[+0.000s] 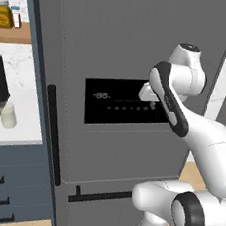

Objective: Grab a lemon wedge from the fridge and one ice cube from the ice bowl, and put them in the glass of lemonade.

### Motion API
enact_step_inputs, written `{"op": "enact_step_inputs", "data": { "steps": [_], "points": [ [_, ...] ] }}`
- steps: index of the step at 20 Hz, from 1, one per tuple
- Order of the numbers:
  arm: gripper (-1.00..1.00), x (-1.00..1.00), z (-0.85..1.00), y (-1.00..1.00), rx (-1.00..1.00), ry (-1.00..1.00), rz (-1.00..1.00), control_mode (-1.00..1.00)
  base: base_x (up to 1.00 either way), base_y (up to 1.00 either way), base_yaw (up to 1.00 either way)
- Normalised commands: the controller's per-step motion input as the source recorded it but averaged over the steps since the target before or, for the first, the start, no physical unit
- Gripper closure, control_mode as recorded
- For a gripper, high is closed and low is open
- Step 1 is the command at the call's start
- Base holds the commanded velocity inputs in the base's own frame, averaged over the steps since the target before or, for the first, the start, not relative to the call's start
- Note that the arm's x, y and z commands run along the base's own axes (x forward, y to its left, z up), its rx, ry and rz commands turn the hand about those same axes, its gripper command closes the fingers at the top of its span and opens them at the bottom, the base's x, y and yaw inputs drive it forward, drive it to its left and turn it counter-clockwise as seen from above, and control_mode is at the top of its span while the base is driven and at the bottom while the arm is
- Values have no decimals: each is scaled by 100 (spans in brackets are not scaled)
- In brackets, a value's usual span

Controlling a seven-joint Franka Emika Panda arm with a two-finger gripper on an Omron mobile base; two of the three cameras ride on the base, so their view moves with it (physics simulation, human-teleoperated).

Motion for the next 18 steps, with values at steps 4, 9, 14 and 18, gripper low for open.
{"op": "enact_step_inputs", "data": {
  "steps": [4,9,14,18],
  "points": [
    [-100,-32,-12,-3,0,1,0,-100,0,0,0],
    [-100,-60,-46,-3,0,7,0,-100,0,0,0],
    [-100,-29,-32,-9,0,1,0,-100,0,0,0],
    [-100,-11,0,-7,0,0,0,-100,0,0,0]
  ]
}}
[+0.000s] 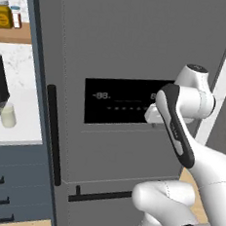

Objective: Grab a lemon wedge from the fridge and one ice cube from the ice bowl, and put them in the glass of lemonade.

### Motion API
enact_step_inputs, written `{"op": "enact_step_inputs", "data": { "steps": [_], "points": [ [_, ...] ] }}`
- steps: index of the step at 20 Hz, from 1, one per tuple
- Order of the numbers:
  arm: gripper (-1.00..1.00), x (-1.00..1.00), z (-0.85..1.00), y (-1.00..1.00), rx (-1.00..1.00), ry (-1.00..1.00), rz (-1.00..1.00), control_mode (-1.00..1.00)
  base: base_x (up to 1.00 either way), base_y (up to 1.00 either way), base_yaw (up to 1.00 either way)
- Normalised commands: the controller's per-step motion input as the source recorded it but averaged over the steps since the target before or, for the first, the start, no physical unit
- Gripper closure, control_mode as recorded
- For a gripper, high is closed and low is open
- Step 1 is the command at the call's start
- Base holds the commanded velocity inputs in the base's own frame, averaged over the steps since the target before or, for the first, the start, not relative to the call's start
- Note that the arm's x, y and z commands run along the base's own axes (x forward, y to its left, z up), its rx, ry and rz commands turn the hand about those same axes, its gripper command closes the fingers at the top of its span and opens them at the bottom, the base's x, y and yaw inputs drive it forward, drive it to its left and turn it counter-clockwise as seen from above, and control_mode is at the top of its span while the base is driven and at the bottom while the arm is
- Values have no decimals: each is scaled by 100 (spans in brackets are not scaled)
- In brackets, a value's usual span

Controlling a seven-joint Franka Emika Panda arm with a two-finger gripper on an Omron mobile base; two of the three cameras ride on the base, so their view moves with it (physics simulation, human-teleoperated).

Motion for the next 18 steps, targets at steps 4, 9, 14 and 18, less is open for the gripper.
{"op": "enact_step_inputs", "data": {
  "steps": [4,9,14,18],
  "points": [
    [-100,-15,-7,-1,0,1,0,-100,0,0,0],
    [-100,-16,-17,0,0,3,0,100,-8,0,0],
    [-100,0,0,0,0,0,0,100,-61,17,0],
    [-100,0,0,0,0,0,0,100,-37,81,0]
  ]
}}
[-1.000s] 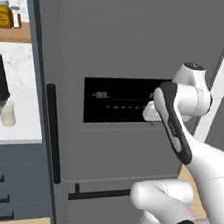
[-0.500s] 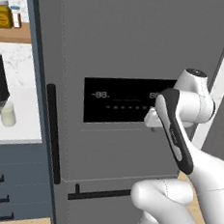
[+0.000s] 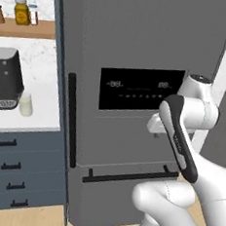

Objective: Grab a lemon wedge from the fridge and one ice cube from the ice bowl, and put them in the glass of lemonade.

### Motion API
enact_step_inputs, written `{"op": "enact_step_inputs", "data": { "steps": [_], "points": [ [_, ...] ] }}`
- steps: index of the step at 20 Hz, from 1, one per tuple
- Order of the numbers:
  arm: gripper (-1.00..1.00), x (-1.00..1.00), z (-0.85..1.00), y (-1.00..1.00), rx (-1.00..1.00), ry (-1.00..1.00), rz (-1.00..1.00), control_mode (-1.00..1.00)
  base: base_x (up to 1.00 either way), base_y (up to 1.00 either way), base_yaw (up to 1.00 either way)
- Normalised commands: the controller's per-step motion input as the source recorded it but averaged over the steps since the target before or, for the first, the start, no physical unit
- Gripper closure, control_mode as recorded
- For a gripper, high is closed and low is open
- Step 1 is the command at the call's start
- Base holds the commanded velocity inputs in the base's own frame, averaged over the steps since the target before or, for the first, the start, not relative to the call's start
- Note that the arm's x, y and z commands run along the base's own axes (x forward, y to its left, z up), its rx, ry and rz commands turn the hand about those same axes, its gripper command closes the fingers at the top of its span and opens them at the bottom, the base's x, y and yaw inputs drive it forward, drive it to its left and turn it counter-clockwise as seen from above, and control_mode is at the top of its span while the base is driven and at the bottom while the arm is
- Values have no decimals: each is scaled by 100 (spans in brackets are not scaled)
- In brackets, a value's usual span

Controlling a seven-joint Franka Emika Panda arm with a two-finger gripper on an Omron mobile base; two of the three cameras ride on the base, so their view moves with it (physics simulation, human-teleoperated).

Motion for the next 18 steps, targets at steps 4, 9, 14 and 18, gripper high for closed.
{"op": "enact_step_inputs", "data": {
  "steps": [4,9,14,18],
  "points": [
    [-100,0,0,0,0,0,0,100,0,100,0],
    [-100,0,0,0,0,0,0,100,8,100,-2],
    [-100,0,0,0,0,0,0,100,21,100,-5],
    [-100,0,0,0,0,0,0,100,45,100,-10]
  ]
}}
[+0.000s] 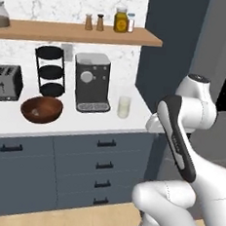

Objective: Grab a lemon wedge from the fridge and one ice cube from the ice bowl, and put them in the glass of lemonade.

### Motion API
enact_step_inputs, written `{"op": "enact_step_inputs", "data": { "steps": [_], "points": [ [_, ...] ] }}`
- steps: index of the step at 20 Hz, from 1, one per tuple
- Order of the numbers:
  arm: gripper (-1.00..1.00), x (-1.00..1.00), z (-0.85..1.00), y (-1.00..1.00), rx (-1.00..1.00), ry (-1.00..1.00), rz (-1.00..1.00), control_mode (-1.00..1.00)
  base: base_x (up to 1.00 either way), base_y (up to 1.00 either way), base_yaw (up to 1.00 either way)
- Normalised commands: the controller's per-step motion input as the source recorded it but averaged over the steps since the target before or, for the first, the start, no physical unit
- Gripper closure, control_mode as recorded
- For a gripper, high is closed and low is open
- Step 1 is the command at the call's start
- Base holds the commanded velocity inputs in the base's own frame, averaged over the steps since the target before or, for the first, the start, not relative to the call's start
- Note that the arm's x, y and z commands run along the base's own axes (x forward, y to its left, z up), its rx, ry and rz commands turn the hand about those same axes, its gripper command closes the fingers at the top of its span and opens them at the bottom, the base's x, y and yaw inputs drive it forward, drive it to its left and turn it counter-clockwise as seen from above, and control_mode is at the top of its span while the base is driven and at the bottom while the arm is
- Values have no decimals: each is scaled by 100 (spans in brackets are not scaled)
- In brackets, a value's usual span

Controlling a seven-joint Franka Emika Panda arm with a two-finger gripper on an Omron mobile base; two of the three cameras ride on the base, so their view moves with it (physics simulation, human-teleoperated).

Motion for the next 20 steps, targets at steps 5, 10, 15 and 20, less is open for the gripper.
{"op": "enact_step_inputs", "data": {
  "steps": [5,10,15,20],
  "points": [
    [-100,0,0,0,0,0,0,100,67,100,-14],
    [-100,0,0,0,0,0,0,100,72,84,-17],
    [-100,0,0,0,0,0,0,100,65,28,-9],
    [-100,0,0,0,0,0,0,100,67,-7,0]
  ]
}}
